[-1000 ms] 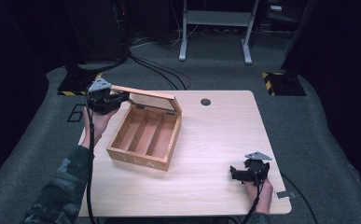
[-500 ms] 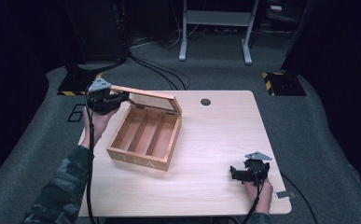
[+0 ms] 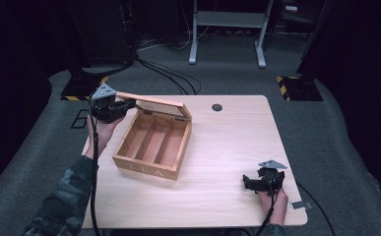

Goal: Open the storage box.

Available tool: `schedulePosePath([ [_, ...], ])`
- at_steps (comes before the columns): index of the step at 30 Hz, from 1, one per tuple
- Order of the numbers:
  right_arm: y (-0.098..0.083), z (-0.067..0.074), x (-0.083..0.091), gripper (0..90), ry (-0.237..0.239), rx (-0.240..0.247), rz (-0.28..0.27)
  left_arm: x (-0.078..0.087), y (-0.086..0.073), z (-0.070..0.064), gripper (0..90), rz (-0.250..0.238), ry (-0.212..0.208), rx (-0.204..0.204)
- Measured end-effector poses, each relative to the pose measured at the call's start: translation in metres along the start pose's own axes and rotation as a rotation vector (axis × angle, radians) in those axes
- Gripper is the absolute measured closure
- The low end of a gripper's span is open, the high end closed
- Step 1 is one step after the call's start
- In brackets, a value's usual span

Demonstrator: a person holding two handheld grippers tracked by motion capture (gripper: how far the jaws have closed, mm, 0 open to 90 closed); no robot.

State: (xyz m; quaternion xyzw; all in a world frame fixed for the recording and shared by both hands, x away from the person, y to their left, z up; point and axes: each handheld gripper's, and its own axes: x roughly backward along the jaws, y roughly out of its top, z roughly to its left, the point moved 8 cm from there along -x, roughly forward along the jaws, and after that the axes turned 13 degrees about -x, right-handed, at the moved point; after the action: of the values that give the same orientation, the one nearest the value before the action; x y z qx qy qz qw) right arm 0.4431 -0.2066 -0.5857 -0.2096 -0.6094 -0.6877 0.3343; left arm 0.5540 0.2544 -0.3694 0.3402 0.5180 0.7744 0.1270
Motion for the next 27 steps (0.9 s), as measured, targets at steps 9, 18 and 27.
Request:
schedulePosePath([
  [9, 0.0, 0.0, 0.0, 0.0, 0.0, 0.0, 0.0, 0.009, -0.017, -0.011, 84.6, -0.023, -0.002, 0.0],
  [18, 0.0, 0.0, 0.0, 0.0, -0.001, 0.0, 0.0, 0.019, -0.037, -0.023, 84.6, -0.038, -0.008, -0.003],
  [27, 0.0, 0.0, 0.0, 0.0, -0.001, -0.001, 0.0, 0.026, -0.055, -0.034, 84.4, -0.045, -0.007, -0.002],
])
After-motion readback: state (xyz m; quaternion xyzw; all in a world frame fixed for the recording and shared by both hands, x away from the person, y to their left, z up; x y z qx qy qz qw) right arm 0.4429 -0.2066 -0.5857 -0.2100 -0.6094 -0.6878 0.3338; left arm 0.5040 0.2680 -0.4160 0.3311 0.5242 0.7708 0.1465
